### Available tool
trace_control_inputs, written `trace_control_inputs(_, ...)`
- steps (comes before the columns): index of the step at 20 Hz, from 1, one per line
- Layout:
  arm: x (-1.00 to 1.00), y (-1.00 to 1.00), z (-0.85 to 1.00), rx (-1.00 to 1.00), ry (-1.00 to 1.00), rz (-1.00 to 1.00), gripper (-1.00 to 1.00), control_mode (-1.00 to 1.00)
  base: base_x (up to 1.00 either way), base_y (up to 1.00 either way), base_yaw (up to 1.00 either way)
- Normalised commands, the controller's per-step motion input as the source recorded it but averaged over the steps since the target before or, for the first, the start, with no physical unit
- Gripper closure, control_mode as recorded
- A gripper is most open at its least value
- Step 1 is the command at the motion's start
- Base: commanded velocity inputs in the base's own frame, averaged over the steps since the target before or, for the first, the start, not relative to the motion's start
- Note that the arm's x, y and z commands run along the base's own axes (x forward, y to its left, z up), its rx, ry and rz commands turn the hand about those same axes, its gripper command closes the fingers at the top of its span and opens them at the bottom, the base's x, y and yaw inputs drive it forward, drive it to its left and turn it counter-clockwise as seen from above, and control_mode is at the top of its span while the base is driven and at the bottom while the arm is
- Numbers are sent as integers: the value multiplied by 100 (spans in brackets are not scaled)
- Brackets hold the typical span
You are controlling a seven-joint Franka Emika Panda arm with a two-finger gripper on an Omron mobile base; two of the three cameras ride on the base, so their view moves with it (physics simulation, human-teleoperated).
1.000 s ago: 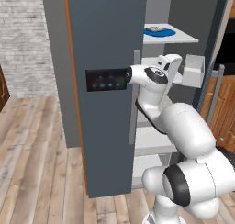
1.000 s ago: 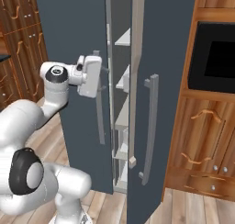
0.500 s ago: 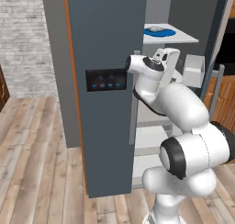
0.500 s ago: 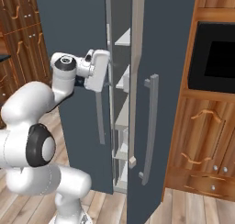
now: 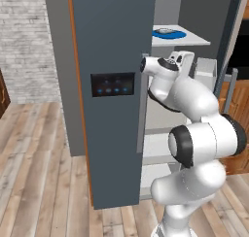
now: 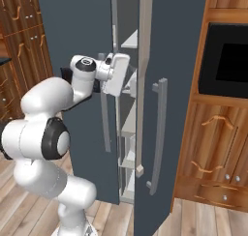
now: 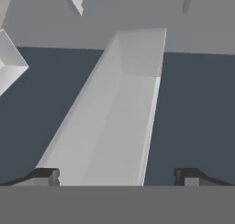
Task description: Retrieve the fish from the fridge and place it on the saucepan with marinade on the stove.
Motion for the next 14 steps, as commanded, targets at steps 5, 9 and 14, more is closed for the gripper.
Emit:
trace_control_inputs(5, 7, -39, -3, 0, 8, -5, -100, -100, 0, 0, 0)
trace_control_inputs(9, -11, -55, 0, 0, 5, -10, -100, -100, 0, 0, 0)
trace_control_inputs(14, -22, -77, -4, 0, 4, -12, -100, -100, 0, 0, 0)
